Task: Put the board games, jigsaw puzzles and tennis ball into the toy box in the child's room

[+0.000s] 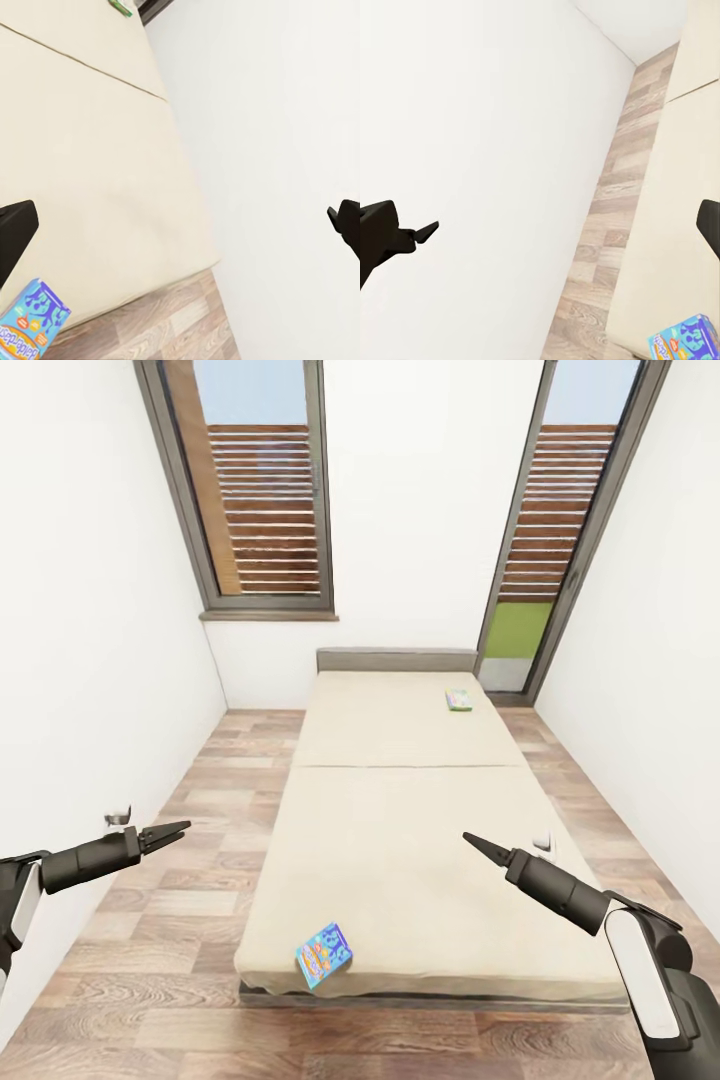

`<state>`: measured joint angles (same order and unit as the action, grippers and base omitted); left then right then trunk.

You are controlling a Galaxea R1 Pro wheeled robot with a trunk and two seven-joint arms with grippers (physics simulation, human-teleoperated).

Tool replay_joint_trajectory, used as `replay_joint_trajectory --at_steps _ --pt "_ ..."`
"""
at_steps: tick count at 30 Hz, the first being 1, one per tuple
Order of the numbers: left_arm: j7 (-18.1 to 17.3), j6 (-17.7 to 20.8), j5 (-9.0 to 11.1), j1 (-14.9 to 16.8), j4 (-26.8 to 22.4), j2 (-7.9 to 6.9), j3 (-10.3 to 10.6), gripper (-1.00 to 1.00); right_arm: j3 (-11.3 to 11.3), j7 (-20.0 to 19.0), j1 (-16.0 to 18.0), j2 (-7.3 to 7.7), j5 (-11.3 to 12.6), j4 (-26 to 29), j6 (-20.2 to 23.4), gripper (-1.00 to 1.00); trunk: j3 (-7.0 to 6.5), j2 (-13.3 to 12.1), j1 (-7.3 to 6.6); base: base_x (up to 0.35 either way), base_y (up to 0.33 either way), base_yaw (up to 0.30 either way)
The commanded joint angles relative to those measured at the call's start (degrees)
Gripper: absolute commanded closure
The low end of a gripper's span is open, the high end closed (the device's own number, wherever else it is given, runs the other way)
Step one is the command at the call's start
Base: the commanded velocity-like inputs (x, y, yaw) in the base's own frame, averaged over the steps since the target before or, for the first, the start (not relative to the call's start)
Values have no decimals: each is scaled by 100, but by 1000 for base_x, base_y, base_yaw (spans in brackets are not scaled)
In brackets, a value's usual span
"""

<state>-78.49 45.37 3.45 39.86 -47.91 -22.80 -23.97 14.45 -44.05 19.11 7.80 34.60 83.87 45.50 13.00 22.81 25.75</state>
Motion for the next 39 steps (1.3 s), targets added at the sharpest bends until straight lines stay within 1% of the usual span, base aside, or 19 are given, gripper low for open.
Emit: replay_joint_trajectory --at_steps 1,39 --pt "-16 60 7 5 0 -7 -2 -100 5 -9 5 -2 11 1 31 -100 1 11 4 0 0 0" --pt "-18 60 7 5 0 5 -2 -100 3 -13 5 1 6 -81 21 -100 -361 11 4 0 0 0"
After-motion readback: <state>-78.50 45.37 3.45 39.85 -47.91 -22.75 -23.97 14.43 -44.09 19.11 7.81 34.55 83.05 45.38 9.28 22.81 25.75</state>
